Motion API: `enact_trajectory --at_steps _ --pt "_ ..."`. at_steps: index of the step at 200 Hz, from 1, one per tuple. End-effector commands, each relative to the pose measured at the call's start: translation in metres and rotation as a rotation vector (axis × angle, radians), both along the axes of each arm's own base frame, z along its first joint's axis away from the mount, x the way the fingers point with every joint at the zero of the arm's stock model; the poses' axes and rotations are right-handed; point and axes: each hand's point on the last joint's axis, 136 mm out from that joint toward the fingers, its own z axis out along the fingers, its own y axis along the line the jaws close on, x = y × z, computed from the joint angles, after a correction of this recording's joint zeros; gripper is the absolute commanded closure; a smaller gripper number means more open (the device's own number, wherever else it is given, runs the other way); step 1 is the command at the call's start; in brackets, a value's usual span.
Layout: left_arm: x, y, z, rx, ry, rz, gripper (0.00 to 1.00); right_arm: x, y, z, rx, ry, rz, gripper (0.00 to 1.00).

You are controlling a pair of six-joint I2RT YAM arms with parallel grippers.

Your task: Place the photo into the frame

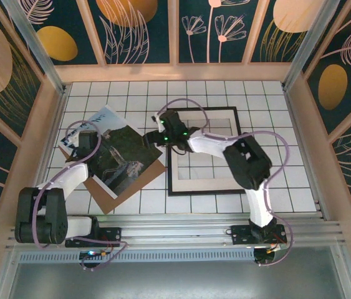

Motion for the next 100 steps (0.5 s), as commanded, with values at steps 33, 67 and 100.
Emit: enact_trajectory --at_steps 33,67,100 --pt "-0.007 0.023 -0.02 0.027 0.044 0.049 0.1 0.029 0.007 -0.043 -0.151 0.058 -0.075 0.14" --pt "-0.013 0.02 -0.035 0.013 0.083 0.037 0.08 0.022 0.016 -0.064 -0.188 0.136 -0.053 0.17" --pt "-0.021 0.014 -0.048 -0.021 0.103 0.023 0.08 0.008 0.024 -0.07 -0.157 0.217 -0.024 0.2"
